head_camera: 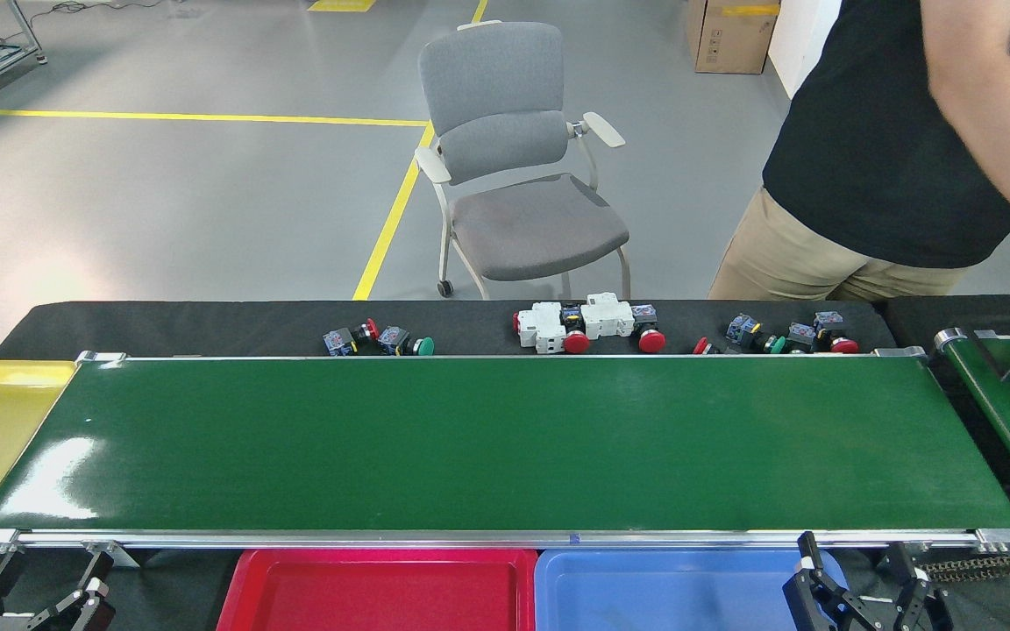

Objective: Pick switch part from conveyor to tray

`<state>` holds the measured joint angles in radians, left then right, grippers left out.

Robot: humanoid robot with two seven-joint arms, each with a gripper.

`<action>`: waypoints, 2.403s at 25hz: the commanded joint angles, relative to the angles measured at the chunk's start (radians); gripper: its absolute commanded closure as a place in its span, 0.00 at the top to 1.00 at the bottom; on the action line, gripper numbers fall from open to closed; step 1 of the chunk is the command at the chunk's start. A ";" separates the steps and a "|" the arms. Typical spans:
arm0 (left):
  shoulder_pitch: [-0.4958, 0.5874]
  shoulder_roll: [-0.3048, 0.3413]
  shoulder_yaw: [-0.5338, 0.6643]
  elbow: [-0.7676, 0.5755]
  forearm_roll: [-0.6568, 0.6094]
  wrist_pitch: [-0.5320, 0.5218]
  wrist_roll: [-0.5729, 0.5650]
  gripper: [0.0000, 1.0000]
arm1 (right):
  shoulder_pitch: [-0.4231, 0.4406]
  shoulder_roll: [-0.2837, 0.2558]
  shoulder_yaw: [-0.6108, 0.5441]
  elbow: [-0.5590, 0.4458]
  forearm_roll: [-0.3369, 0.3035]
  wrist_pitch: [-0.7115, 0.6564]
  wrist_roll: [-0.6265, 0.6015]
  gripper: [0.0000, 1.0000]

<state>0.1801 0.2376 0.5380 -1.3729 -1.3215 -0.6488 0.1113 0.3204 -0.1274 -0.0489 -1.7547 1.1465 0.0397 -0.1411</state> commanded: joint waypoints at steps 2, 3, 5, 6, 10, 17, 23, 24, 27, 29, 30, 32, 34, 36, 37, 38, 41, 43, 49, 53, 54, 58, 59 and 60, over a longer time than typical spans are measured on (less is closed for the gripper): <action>-0.010 0.012 0.000 -0.006 0.004 0.002 0.008 1.00 | -0.009 -0.011 -0.002 -0.011 -0.001 -0.004 0.000 1.00; -0.010 0.011 0.000 -0.008 0.004 0.002 0.008 1.00 | -0.009 -0.009 -0.002 -0.011 -0.001 -0.004 0.000 1.00; -0.011 0.012 -0.001 -0.008 0.004 0.002 0.008 1.00 | -0.007 -0.003 -0.002 -0.011 -0.001 -0.004 0.000 1.00; -0.013 0.014 -0.001 -0.008 0.004 0.002 0.008 1.00 | -0.007 -0.003 -0.002 -0.011 -0.001 -0.004 0.000 1.00; -0.016 0.006 0.002 -0.006 0.005 0.002 0.010 1.00 | -0.009 0.002 -0.002 -0.011 -0.001 -0.015 -0.002 1.00; -0.025 0.009 0.003 -0.006 0.005 0.000 0.010 1.00 | -0.009 0.003 -0.003 -0.011 -0.002 -0.024 -0.002 1.00; -0.028 0.015 0.003 -0.006 0.005 0.000 0.008 1.00 | 0.002 0.003 -0.002 -0.014 -0.001 -0.055 -0.003 1.00; -0.028 0.012 0.005 -0.006 0.005 0.000 0.008 1.00 | 0.003 0.003 -0.003 -0.014 -0.001 -0.058 -0.003 1.00; -0.027 0.012 0.005 -0.005 0.005 -0.002 0.008 1.00 | 0.002 0.003 -0.003 -0.014 -0.001 -0.060 -0.002 1.00; -0.025 0.009 0.003 -0.005 0.005 -0.003 0.008 1.00 | 0.002 0.003 -0.003 -0.014 -0.001 -0.058 0.000 1.00; -0.025 0.008 0.000 -0.005 0.005 -0.002 0.008 1.00 | 0.002 0.003 -0.003 -0.014 -0.001 -0.055 0.000 1.00; -0.025 0.008 -0.001 -0.005 0.005 -0.003 0.010 1.00 | 0.002 0.003 -0.003 -0.014 -0.001 -0.050 0.002 1.00; -0.025 0.008 -0.003 -0.006 0.007 -0.003 0.010 1.00 | 0.002 0.003 -0.005 -0.014 -0.001 -0.049 0.002 1.00; -0.025 0.008 -0.003 -0.008 0.007 -0.003 0.010 1.00 | 0.002 0.003 -0.005 -0.014 -0.001 -0.050 0.002 1.00; -0.025 0.008 -0.003 -0.006 0.007 -0.003 0.010 1.00 | 0.002 0.003 -0.005 -0.014 -0.001 -0.050 0.002 1.00; -0.025 0.009 -0.003 -0.006 0.007 -0.003 0.010 1.00 | 0.000 0.003 -0.003 -0.012 -0.001 -0.050 0.002 1.00; -0.025 0.009 -0.003 -0.008 0.007 -0.003 0.010 1.00 | 0.000 0.003 -0.005 -0.011 -0.001 -0.050 0.009 1.00; -0.025 0.009 -0.004 -0.008 0.007 -0.003 0.010 1.00 | -0.003 0.002 -0.008 0.000 -0.001 -0.049 0.034 1.00; -0.024 0.006 -0.006 -0.008 0.005 -0.003 0.010 1.00 | -0.098 -0.005 -0.014 0.067 -0.002 -0.001 0.098 1.00; -0.024 0.005 -0.009 -0.009 0.005 -0.003 0.010 1.00 | -0.202 -0.032 -0.014 0.129 -0.004 0.057 0.186 1.00; -0.024 0.005 -0.009 -0.009 0.005 -0.005 0.010 1.00 | -0.228 -0.040 -0.014 0.150 -0.004 0.062 0.203 1.00; -0.024 0.005 -0.009 -0.009 0.005 -0.005 0.010 1.00 | -0.327 -0.047 -0.014 0.251 -0.004 0.083 0.218 1.00; -0.024 0.005 -0.009 -0.008 0.005 -0.003 0.010 1.00 | -0.350 -0.051 -0.012 0.278 -0.004 0.083 0.218 1.00; -0.024 0.005 -0.009 -0.008 0.005 -0.005 0.010 1.00 | -0.369 -0.058 -0.009 0.301 -0.004 0.083 0.219 1.00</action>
<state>0.1611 0.2374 0.5263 -1.3700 -1.3206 -0.6505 0.1129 -0.0282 -0.1697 -0.0559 -1.4594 1.1447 0.1151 0.0749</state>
